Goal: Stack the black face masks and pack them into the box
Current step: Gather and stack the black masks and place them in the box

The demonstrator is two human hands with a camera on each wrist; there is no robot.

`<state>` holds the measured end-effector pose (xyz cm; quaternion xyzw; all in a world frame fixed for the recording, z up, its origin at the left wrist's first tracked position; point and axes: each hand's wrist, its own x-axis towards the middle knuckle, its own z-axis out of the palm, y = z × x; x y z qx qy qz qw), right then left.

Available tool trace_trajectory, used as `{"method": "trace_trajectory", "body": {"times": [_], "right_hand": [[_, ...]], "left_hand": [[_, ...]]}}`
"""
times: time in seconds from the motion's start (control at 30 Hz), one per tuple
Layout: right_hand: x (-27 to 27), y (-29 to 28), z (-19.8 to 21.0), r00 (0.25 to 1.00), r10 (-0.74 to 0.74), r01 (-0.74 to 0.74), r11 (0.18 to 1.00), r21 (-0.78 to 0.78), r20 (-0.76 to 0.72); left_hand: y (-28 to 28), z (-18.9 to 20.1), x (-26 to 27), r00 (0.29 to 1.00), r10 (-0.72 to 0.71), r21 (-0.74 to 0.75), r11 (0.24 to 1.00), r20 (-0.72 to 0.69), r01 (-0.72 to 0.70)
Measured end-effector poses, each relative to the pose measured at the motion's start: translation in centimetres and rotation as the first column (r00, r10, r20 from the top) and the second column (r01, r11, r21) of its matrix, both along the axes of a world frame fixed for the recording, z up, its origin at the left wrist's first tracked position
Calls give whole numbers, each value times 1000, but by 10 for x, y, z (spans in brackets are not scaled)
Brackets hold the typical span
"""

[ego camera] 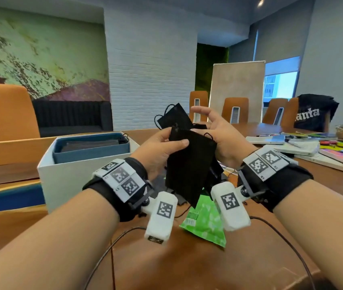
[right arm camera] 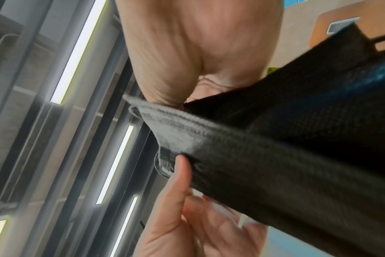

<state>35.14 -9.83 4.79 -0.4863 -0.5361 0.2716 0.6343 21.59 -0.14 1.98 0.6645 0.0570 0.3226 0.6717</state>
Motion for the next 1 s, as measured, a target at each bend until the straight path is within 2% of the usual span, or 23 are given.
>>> {"method": "trace_trajectory", "body": {"times": [0.1, 0.2, 0.27, 0.33, 0.4, 0.5, 0.57, 0.63, 0.7, 0.77, 0.87, 0.93, 1.0], "right_hand": [[10, -7, -3, 997, 15, -13, 1000, 24, -76], [24, -15, -7, 988, -80, 85, 996, 30, -133], [40, -20, -15, 978, -188, 186, 982, -32, -89], [58, -22, -29, 956, -291, 292, 936, -199, 33], [71, -20, -47, 938, -284, 346, 819, -458, 201], [86, -16, -73, 918, -79, 362, 568, -739, 390], [91, -14, -84, 913, 67, 328, 463, -823, 402], [89, -14, -88, 925, 155, 263, 398, -879, 347], [83, -14, -87, 942, 124, 243, 392, -887, 312], [78, -12, -87, 942, 64, 273, 422, -865, 329], [65, -9, -77, 932, 126, 246, 470, -848, 340], [55, -1, -69, 893, 192, 263, 511, -819, 407], [44, 10, -65, 843, 194, 321, 567, -758, 502]], "left_hand": [[-2, 0, 13, 1000, 29, 81, 996, 3, -29], [-1, 0, 19, 994, 97, 137, 985, 41, -101], [2, 0, 20, 990, 123, 135, 982, 75, -132], [6, 0, 18, 985, 134, 115, 983, 107, -146], [10, 1, 15, 981, 143, 105, 982, 128, -156], [17, 3, 8, 975, 158, 93, 980, 153, -173], [20, 3, 5, 971, 172, 78, 979, 163, -186], [23, 4, 2, 969, 175, 68, 980, 174, -189], [24, 4, 1, 967, 179, 64, 979, 180, -193], [24, 5, 0, 966, 178, 61, 979, 190, -192], [24, 7, -1, 962, 183, 57, 978, 202, -198], [24, 11, -2, 960, 189, 60, 977, 206, -205], [23, 16, -3, 958, 191, 66, 976, 214, -209]]}}
